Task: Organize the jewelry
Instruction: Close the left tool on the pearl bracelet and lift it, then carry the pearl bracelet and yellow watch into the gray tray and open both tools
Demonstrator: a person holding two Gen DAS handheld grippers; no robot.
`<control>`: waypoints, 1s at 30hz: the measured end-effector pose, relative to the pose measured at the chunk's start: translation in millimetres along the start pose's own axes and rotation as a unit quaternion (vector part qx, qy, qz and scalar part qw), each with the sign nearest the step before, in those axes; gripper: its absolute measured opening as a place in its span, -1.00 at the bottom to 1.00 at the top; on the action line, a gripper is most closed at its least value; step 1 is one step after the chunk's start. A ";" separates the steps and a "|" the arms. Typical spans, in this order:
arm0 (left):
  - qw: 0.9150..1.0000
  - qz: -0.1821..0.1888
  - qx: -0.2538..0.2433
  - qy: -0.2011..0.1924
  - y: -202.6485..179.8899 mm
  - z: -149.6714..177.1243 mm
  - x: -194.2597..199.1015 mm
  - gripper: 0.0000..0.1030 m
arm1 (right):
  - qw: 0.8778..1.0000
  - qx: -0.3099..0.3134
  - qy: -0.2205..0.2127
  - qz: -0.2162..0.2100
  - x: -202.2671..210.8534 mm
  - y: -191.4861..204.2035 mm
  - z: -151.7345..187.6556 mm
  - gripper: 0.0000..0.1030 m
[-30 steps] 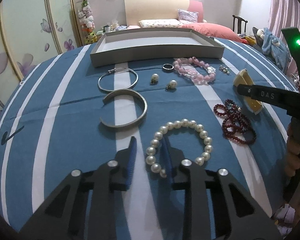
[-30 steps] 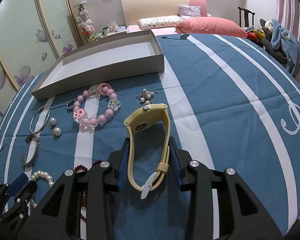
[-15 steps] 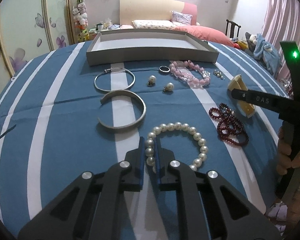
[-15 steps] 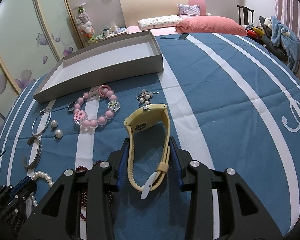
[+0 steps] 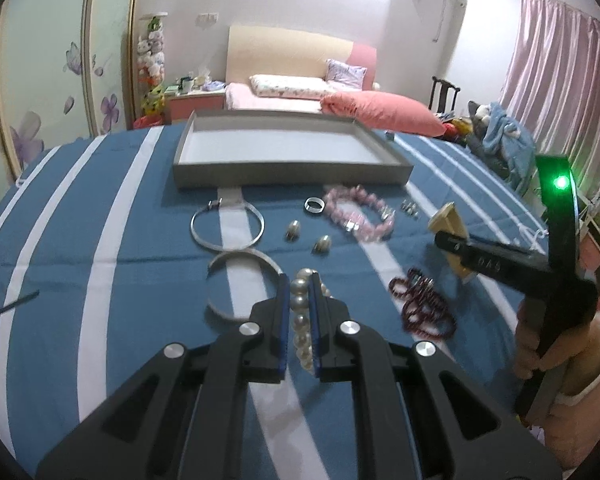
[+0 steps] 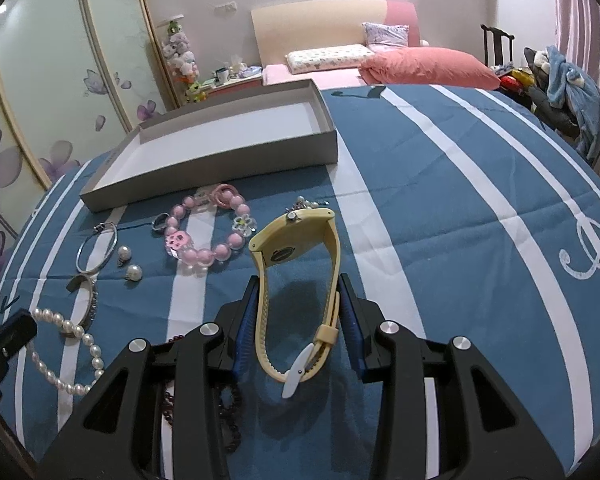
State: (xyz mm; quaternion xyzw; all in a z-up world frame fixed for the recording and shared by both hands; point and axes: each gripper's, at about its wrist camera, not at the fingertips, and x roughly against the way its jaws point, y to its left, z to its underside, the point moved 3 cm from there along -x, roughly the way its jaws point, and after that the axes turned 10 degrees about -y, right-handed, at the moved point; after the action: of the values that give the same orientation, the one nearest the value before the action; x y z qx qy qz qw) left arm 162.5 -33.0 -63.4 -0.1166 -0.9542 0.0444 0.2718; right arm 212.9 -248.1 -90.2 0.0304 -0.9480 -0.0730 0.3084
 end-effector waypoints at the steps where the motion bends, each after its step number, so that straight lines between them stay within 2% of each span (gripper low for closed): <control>1: 1.000 0.002 -0.001 -0.004 -1.0 -2.5 1.0 -0.81 | 1.000 0.001 -0.003 -0.002 1.6 1.1 -1.5 -0.24; 8: 0.999 0.019 -0.002 -0.048 -6.1 -38.4 8.7 -0.81 | 0.999 0.015 -0.029 -0.018 8.6 11.1 -14.0 -0.24; 14: 0.995 0.007 -0.013 -0.100 -4.9 -76.4 9.9 -0.81 | 0.997 0.029 -0.061 -0.031 11.2 23.7 -35.8 -0.24; 24: 0.991 -0.013 -0.024 -0.130 6.0 -124.2 -16.8 -0.80 | 0.993 0.046 -0.106 -0.038 3.1 37.4 -83.6 -0.24; 30: 0.990 -0.030 -0.028 -0.135 14.7 -152.3 -49.6 -0.80 | 0.990 0.060 -0.125 -0.040 -15.9 45.8 -115.2 -0.24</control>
State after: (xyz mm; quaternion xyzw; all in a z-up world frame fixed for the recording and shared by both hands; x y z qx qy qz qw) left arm 287.0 -27.7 38.3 -0.0882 -0.9862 0.0252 0.1380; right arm 293.1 -215.0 -0.1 0.0775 -0.9797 -0.0319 0.1822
